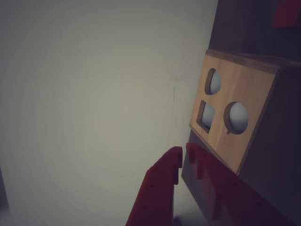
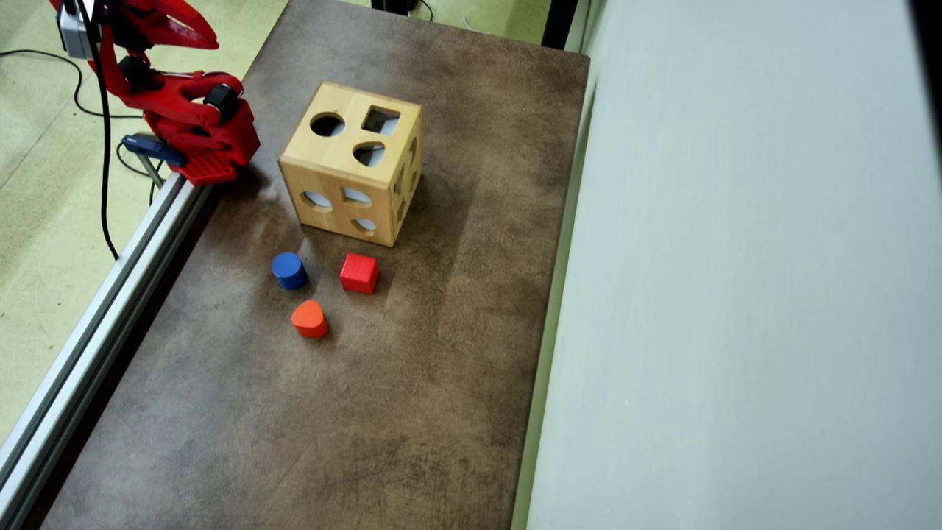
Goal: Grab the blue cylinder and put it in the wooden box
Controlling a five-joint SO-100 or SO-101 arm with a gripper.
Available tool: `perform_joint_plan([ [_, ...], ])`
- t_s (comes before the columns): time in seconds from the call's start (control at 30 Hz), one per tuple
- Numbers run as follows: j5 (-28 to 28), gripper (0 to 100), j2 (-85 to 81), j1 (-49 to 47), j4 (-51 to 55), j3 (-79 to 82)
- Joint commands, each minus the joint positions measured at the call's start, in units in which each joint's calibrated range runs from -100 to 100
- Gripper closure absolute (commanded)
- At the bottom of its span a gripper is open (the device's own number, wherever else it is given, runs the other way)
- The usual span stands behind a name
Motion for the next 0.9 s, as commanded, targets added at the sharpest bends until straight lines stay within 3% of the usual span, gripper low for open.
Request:
perform_joint_plan([
  [0.0, -0.2, 97, 0.2, -0.9, 0.4, 0.1],
  [0.87, -0.1, 97, 0.7, -0.9, 0.4, 0.1],
])
